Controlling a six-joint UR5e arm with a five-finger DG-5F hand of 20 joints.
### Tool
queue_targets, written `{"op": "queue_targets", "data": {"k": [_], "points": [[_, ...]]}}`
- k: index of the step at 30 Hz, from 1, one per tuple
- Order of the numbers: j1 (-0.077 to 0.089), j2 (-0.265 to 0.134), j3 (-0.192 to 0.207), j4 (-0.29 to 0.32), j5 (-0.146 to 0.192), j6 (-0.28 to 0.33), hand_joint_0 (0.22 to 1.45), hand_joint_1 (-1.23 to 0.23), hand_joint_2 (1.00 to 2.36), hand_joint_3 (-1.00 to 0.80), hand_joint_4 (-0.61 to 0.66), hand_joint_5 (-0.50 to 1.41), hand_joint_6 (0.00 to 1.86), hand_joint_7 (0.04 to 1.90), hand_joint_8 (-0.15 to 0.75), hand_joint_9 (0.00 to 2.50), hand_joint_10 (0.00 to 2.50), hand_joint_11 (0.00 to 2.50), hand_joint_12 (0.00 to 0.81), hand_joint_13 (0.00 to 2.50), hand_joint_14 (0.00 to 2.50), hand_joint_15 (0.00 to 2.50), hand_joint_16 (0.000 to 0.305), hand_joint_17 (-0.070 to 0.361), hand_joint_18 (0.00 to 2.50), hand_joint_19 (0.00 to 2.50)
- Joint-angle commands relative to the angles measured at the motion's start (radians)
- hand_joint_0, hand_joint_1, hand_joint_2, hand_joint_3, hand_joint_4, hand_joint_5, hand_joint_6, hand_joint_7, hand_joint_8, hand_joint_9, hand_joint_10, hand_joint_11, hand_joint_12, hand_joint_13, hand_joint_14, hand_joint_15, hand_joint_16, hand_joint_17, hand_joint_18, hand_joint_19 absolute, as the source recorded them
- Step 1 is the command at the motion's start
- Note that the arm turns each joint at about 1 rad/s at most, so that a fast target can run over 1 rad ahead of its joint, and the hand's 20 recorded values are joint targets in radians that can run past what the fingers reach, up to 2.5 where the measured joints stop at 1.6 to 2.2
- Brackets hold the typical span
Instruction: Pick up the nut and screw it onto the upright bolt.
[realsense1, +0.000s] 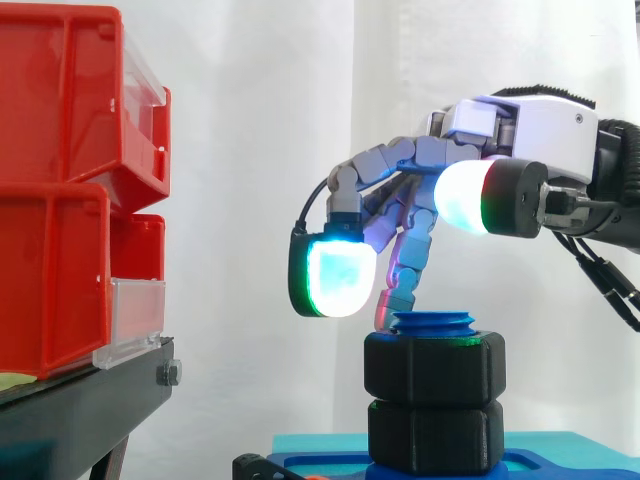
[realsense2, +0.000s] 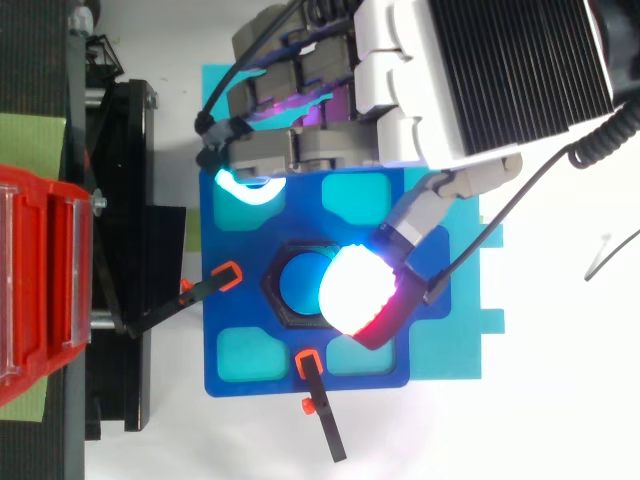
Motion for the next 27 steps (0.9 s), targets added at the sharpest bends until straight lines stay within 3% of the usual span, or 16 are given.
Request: {"op": "queue_targets", "data": {"k": [1, 5, 9, 13, 20, 27], "points": [[0.009, -0.001, 0.002, 0.007, -0.002, 0.0, 0.5, -0.12, 1.0, -0.5, 0.24, -0.02, 0.5, 0.96, 0.223, 1.32, 0.0, 0.05, 0.193, 0.92, 0.0, 0.02, 0.034, 0.076, 0.67, 0.28], [0.02, -0.001, -0.002, 0.009, 0.003, -0.001, 0.5, -0.12, 1.0, -0.5, 0.24, -0.04, 0.5, 0.94, 0.22, 1.22, 0.0, 0.02, 0.201, 0.87, 0.0, 0.02, 0.036, 0.081, 0.63, 0.26], [0.04, 0.001, -0.05, 0.021, 0.009, -0.005, 0.49, -0.12, 1.0, -0.5, 0.22, -0.06, 0.5, 0.84, 0.217, 1.17, 0.0, 0.01, 0.214, 0.84, 0.0, 0.01, 0.036, 0.081, 0.61, 0.26], [0.057, -0.001, -0.054, 0.042, 0.026, -0.005, 0.49, -0.12, 1.0, -0.5, 0.19, -0.08, 0.5, 0.73, 0.207, 1.12, 0.0, 0.0, 0.218, 0.8, 0.0, 0.0, 0.037, 0.082, 0.57, 0.24], [0.069, -0.001, -0.054, 0.041, 0.041, -0.005, 0.49, -0.12, 1.0, -0.5, 0.2, -0.09, 0.5, 0.72, 0.206, 1.09, 0.0, 0.0, 0.219, 0.78, 0.0, 0.0, 0.037, 0.084, 0.53, 0.22], [0.071, -0.001, -0.054, 0.039, 0.042, -0.005, 0.49, -0.11, 1.0, -0.5, 0.21, -0.07, 0.5, 0.79, 0.223, 1.09, 0.0, 0.0, 0.221, 0.77, 0.0, 0.0, 0.038, 0.084, 0.52, 0.22]]}}
